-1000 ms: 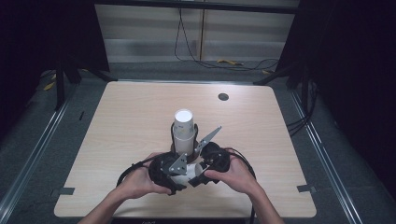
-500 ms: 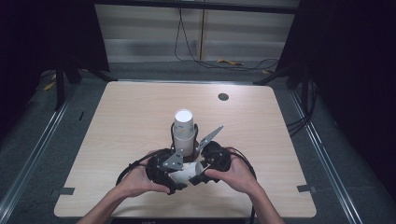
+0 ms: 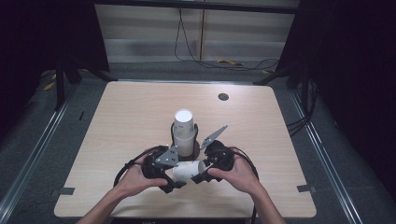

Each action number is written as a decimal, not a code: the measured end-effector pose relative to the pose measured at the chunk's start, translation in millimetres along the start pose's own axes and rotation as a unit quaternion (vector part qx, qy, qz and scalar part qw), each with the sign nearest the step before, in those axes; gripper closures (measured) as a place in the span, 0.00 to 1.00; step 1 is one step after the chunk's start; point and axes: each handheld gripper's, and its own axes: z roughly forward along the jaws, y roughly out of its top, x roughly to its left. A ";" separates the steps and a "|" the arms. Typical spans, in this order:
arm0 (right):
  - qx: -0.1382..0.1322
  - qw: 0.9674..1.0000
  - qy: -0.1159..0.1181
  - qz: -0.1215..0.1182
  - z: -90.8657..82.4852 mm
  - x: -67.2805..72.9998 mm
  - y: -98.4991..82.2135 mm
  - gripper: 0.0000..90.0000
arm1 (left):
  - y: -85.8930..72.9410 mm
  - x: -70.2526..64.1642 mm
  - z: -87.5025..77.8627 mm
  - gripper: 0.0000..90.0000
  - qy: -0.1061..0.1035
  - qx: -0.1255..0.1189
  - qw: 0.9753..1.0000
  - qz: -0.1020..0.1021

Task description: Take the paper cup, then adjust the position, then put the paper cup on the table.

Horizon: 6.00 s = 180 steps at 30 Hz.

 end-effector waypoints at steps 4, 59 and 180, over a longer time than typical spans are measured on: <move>-0.005 1.000 0.000 0.004 -0.1 -2.7 -1.0 0.41 | -1.8 1.6 -7.1 0.18 0.002 -0.022 1.000 -0.011; -0.180 0.984 -0.002 0.017 -27.8 -16.6 -29.6 0.41 | -31.7 25.0 -44.6 0.18 0.014 -0.195 0.972 -0.131; -0.248 0.969 0.010 -0.007 -12.9 -9.7 -30.6 0.16 | -20.1 26.5 -34.1 0.28 -0.034 -0.232 0.962 -0.140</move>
